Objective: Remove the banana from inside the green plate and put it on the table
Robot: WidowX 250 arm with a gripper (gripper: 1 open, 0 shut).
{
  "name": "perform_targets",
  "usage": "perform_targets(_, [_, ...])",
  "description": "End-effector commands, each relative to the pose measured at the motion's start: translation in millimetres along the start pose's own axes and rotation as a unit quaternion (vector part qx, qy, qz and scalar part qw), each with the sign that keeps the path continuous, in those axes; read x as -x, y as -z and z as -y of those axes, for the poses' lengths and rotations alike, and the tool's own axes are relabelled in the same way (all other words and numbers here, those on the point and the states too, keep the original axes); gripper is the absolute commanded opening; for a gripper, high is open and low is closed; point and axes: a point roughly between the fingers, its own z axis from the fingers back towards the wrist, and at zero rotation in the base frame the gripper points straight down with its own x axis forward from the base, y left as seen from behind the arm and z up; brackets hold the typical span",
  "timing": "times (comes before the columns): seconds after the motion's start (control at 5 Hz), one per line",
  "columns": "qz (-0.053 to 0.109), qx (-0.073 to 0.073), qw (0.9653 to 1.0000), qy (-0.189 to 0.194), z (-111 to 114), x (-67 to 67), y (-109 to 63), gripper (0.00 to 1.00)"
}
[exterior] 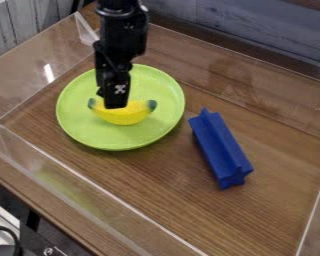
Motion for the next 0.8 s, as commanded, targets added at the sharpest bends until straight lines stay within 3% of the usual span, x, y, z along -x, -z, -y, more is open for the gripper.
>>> perform_targets(0.0, [0.01,-0.01,0.9999,-0.002,-9.8,1.1,6.5,1.0])
perform_targets(0.4, [0.005,-0.001,1.0,0.007,-17.7,-1.5,39.4,1.0])
perform_targets(0.6, [0.003,0.0,0.9999,0.011,-15.4,-3.7,46.9,1.0])
